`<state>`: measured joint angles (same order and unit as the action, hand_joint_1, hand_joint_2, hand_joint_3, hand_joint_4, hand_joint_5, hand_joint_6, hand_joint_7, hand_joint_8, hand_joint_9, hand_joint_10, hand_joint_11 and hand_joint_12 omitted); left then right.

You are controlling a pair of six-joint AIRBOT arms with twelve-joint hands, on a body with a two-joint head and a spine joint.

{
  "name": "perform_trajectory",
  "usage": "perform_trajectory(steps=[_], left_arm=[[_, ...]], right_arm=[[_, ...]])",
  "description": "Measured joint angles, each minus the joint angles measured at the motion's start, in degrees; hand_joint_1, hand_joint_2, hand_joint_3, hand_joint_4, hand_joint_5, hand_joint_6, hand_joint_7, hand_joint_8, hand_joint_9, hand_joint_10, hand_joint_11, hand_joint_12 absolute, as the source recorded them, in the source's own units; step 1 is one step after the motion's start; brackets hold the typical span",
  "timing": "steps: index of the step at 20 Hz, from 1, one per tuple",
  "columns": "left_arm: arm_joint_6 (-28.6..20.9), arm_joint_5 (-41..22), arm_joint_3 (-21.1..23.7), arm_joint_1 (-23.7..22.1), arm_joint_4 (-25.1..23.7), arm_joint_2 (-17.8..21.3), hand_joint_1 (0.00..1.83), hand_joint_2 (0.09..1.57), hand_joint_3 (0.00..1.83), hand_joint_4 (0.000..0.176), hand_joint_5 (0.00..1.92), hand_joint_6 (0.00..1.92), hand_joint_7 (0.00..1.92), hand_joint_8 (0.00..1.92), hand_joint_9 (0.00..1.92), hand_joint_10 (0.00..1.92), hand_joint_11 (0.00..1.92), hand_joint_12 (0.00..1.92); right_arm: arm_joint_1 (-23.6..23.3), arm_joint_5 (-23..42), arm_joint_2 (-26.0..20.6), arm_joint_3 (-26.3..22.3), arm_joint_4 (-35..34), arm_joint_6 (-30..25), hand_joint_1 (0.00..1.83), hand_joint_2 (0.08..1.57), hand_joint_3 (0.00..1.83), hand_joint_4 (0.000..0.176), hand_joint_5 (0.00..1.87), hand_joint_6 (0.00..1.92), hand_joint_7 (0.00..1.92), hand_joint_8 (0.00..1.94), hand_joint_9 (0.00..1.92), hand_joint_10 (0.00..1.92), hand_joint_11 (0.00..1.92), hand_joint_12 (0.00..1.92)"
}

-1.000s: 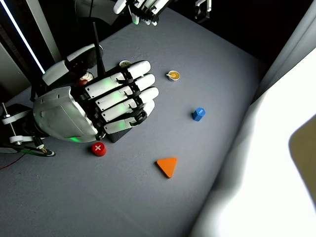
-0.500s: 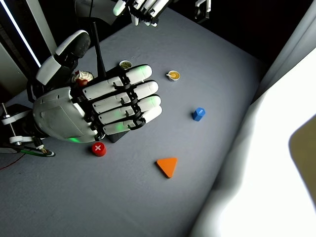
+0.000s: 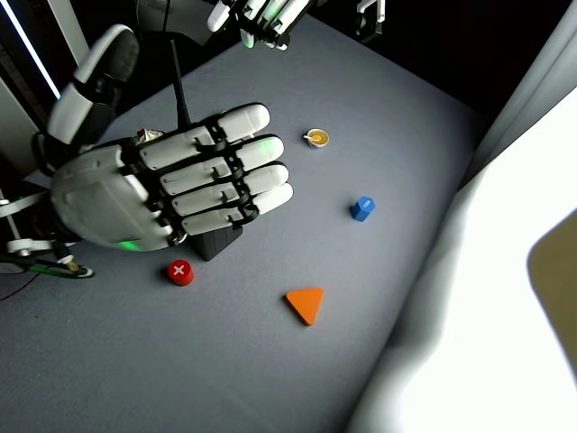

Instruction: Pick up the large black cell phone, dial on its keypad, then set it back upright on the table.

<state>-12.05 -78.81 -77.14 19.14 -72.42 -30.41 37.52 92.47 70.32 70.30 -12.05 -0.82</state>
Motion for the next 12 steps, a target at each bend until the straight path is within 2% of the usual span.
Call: perform_trajectory(steps=[1,3,6,7,8,9,10,11,12], left_arm=[[0.02,0.00,0.00,0.00,0.20,0.00,0.30,1.37,0.00,0.000,0.47,0.00,0.70,1.05,0.69,1.53,0.56,1.84],[0.00,-0.04,0.00,0.00,0.42,0.00,0.38,1.31,0.00,0.000,0.50,0.00,0.77,0.99,0.75,1.47,0.71,1.80],[-0.11,-0.09,0.00,0.00,0.37,0.00,0.52,1.26,0.00,0.000,0.55,0.01,0.82,0.96,0.88,1.44,0.89,1.72],[-0.22,-0.09,0.00,0.00,0.24,0.00,0.50,1.27,0.00,0.000,0.54,0.00,0.82,0.97,0.86,1.46,0.83,1.75],[-0.33,-0.07,0.00,-0.22,-0.04,0.07,0.48,1.27,0.00,0.000,0.54,0.00,0.82,0.97,0.85,1.46,0.80,1.75],[-0.35,-0.11,0.00,-0.28,0.00,0.22,0.48,1.28,0.00,0.000,0.52,0.00,0.79,0.99,0.84,1.49,0.78,1.75],[-0.55,-0.09,0.00,-0.31,0.26,0.22,0.47,1.29,0.00,0.000,0.51,0.00,0.77,1.01,0.84,1.50,0.77,1.75],[-0.76,-0.11,0.00,-0.31,0.44,0.22,0.46,1.30,0.00,0.000,0.51,0.00,0.76,1.03,0.86,1.50,0.80,1.74],[-0.87,-0.11,0.02,-0.31,0.39,0.22,0.43,1.32,0.00,0.000,0.49,0.00,0.73,1.05,0.85,1.52,0.82,1.74]], right_arm=[[0.00,-0.09,-0.70,-0.76,-0.39,0.07,0.40,0.88,0.00,0.030,0.11,0.01,0.08,0.01,0.06,0.01,0.00,0.26],[0.00,-0.15,-2.36,-2.60,-0.35,0.15,0.43,0.85,0.00,0.031,0.13,0.00,0.12,0.00,0.09,0.01,0.00,0.38],[0.00,-0.11,-5.66,-5.03,0.11,0.22,0.39,0.86,0.00,0.026,0.10,0.00,0.09,0.00,0.06,0.00,0.00,0.30],[0.00,-0.13,-7.17,-5.92,0.07,0.26,0.34,0.87,0.00,0.024,0.08,0.00,0.09,0.00,0.06,0.00,0.00,0.30],[0.00,-0.13,-8.59,-6.69,0.00,0.24,0.29,0.89,0.01,0.014,0.06,0.00,0.07,0.00,0.05,0.00,0.00,0.27],[0.00,0.02,-10.16,-7.45,-0.07,0.26,0.34,0.89,0.01,0.006,0.07,0.01,0.07,0.00,0.05,0.00,0.00,0.26],[0.00,0.35,-11.13,-7.96,-0.24,0.37,0.35,0.89,0.00,0.015,0.07,0.01,0.08,0.00,0.06,0.00,0.00,0.28],[0.00,0.44,-12.37,-8.66,-0.26,0.79,0.34,0.89,0.00,0.006,0.04,0.01,0.06,0.00,0.05,0.00,0.00,0.21],[0.00,0.31,-13.79,-9.38,0.04,1.16,0.31,0.90,0.01,0.005,0.03,0.00,0.05,0.00,0.05,0.00,0.00,0.20]])
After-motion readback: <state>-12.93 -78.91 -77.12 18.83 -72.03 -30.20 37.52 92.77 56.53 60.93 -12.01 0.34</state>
